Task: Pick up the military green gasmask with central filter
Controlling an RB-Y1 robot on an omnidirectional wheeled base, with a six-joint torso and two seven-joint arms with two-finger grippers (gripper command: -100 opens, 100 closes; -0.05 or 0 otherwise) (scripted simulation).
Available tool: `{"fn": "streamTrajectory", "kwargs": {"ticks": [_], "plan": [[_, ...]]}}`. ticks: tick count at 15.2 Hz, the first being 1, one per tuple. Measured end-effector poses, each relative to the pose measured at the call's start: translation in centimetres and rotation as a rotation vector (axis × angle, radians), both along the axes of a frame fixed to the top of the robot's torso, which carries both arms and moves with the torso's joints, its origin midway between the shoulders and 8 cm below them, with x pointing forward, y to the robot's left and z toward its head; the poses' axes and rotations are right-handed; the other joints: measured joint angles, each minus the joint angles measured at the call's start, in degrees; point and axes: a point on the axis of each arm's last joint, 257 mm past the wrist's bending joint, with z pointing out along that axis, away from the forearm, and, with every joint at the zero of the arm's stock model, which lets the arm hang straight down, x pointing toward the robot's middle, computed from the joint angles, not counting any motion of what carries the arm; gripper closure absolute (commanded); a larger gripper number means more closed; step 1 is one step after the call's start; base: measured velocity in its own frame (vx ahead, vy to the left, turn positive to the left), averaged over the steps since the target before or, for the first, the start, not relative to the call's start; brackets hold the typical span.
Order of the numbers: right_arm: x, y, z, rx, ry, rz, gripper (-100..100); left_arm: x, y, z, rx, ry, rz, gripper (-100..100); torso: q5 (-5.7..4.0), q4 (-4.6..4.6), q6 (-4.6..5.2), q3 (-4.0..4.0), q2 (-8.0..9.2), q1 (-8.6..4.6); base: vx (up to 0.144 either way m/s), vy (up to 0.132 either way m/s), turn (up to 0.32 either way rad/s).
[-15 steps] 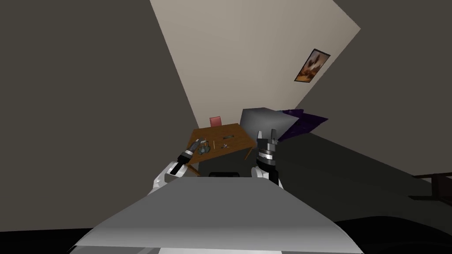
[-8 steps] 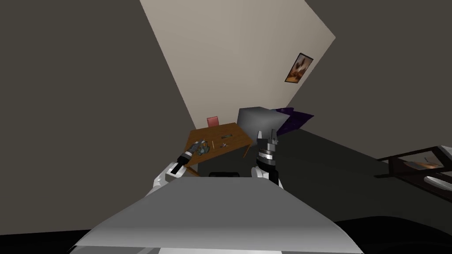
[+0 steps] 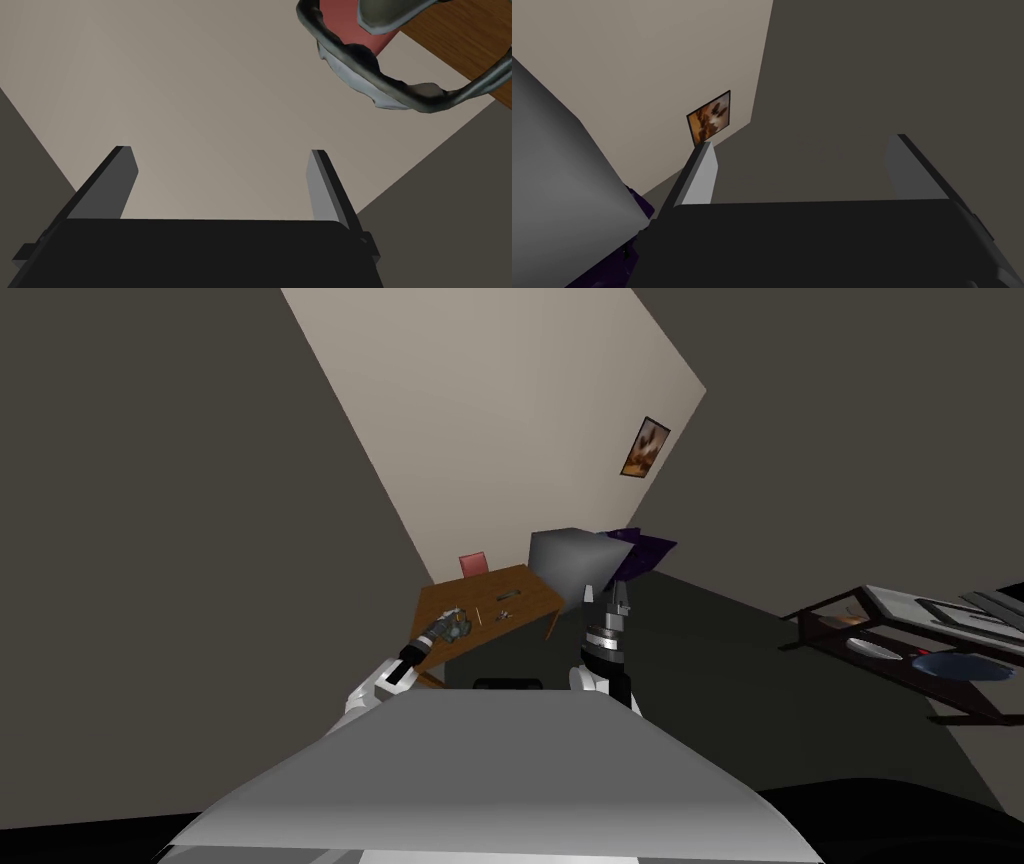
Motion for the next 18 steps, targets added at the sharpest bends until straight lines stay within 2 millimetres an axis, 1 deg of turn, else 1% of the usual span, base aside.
{"fn": "streamTrajectory", "kwargs": {"ticks": [7, 11, 15, 17, 18], "plan": [[0.0, 0.0, 0.0, 0.0, 0.0, 0.0, 0, -0.5, 2.3, -3.9, 0.064, 0.082, 0.027, -100, -0.01, -0.01, -0.03, -0.04, -0.07, -0.03, -0.034, 0.042, -0.147], [0.0, 0.0, 0.0, 0.0, 0.0, 0.0, 0, -1.2, 4.0, -6.4, 0.109, 0.139, 0.044, -100, 0.0, 0.0, 0.0, 0.0, 0.01, 0.04, -0.05, 0.053, -0.216], [0.0, 0.0, 0.0, 0.0, 0.0, 0.0, 0, -1.3, 5.2, -7.9, 0.138, 0.173, 0.057, -100, -0.01, -0.01, -0.02, -0.04, -0.08, -0.02, -0.029, 0.038, -0.117], [0.0, 0.0, 0.0, 0.0, 0.0, 0.0, 0, -1.3, 5.6, -8.0, 0.147, 0.179, 0.059, -100, -0.02, -0.03, -0.05, -0.07, -0.14, -0.06, -0.008, 0.016, -0.021], [0.0, 0.0, 0.0, 0.0, 0.0, 0.0, 0, -1.3, 5.6, -8.0, 0.147, 0.179, 0.059, 100, -0.03, -0.03, -0.05, -0.09, -0.17, -0.11, 0.0, 0.0, 0.0]]}}
